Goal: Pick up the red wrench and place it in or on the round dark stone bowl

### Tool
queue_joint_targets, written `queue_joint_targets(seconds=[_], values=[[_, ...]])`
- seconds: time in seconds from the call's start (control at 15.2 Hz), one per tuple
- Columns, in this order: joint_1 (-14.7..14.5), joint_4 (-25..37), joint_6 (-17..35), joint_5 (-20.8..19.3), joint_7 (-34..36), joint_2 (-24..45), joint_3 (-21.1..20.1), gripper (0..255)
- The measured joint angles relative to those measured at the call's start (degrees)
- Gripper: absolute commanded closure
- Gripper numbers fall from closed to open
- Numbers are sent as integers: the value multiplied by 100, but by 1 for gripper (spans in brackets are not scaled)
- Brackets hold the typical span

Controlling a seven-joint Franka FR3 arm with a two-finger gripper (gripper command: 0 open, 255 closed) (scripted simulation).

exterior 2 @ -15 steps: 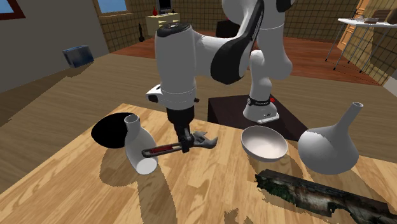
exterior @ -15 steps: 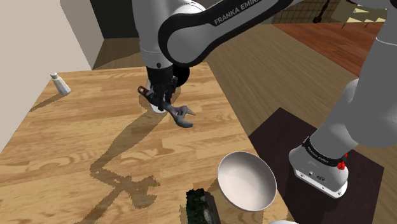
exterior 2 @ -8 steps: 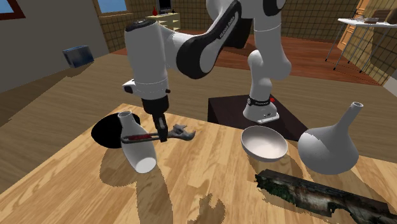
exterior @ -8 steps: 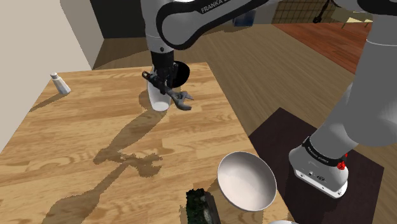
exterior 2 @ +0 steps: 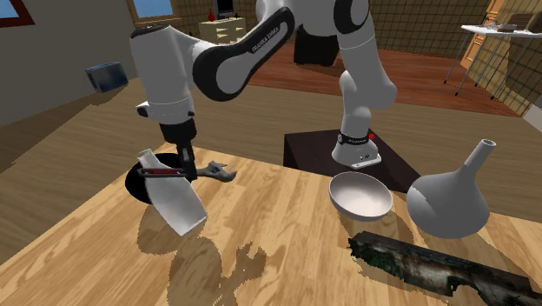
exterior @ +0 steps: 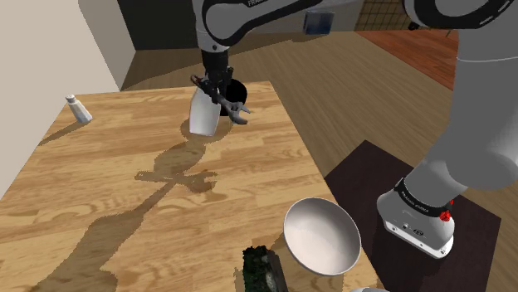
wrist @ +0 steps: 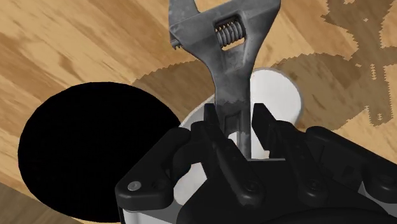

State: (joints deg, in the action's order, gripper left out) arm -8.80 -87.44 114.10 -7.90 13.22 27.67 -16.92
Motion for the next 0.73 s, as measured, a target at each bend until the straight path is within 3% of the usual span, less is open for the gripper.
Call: queue_joint_targets(seconds=[0.46, 0.73], values=[[273, 1649, -658, -84, -660, 989, 223, 255], [315, 3432, -1361, -154, -1076, 2054, 367, 255]])
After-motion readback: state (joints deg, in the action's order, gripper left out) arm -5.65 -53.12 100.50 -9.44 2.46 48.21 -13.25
